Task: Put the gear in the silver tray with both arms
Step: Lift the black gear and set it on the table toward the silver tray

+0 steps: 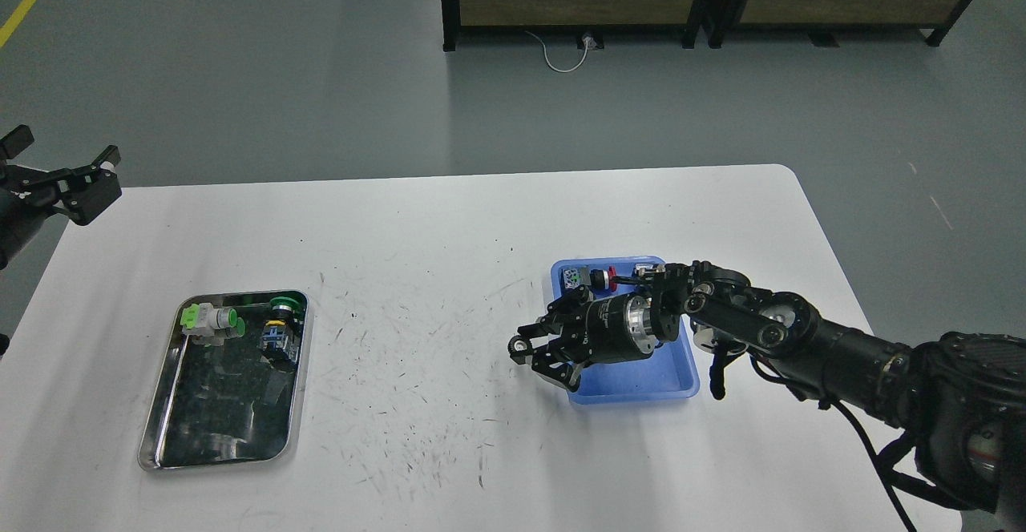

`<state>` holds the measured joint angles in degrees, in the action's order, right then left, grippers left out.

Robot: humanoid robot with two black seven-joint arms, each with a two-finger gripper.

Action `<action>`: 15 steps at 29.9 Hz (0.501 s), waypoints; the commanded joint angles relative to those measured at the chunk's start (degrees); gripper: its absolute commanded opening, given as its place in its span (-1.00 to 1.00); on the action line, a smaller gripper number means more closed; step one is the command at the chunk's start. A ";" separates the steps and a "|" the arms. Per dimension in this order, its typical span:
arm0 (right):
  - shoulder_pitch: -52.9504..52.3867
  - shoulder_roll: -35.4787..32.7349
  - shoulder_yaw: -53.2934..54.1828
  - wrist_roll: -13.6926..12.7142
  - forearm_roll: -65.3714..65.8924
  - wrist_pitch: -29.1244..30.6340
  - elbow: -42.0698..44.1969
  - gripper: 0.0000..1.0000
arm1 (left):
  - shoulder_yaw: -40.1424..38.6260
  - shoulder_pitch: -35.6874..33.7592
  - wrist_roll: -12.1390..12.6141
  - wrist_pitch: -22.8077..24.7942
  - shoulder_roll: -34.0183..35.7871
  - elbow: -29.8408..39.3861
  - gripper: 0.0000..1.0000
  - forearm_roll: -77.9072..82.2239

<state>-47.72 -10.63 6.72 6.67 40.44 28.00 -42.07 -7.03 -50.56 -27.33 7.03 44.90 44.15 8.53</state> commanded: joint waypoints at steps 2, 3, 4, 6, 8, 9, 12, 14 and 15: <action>-1.15 3.59 -2.32 0.01 -0.01 0.00 0.58 -0.35 | 0.00 -0.06 0.08 -0.08 -0.08 0.06 1.00 0.00; -1.15 4.47 -2.94 0.01 -0.01 0.00 1.02 -0.34 | 0.00 -0.06 0.08 -0.08 -0.16 0.15 1.00 0.00; -1.23 5.17 -3.29 0.01 -0.01 0.00 1.37 -0.34 | 0.00 -0.06 0.08 -0.08 -0.25 0.15 1.00 0.00; -1.23 6.75 -3.73 0.01 -0.01 0.00 2.25 -0.34 | 0.00 -0.15 0.08 -0.17 -0.34 0.15 1.00 0.00; -1.23 7.98 -3.91 0.01 -0.09 0.00 2.86 -0.33 | 0.00 -0.15 0.08 -0.17 -0.52 0.15 1.00 0.00; -1.41 8.77 -4.08 0.01 -0.18 0.00 3.21 -0.32 | 0.00 -0.24 0.08 -0.08 -0.52 0.15 1.00 0.00; -1.67 10.63 -4.87 0.10 -0.36 0.00 4.36 -0.32 | 0.00 -0.24 0.17 -0.17 -0.52 0.15 1.00 0.00; -2.11 10.63 -5.49 0.10 -0.36 0.00 5.15 -0.32 | 0.00 -0.24 0.26 -0.17 -0.52 0.15 1.00 0.00; -2.11 10.63 -5.58 0.10 -0.36 0.00 5.67 -0.31 | 0.00 -0.32 0.26 -0.17 -0.60 0.15 1.00 0.00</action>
<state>-49.47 -0.29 1.77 6.68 40.12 28.00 -37.64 -7.03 -50.82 -27.14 6.85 44.39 44.30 8.52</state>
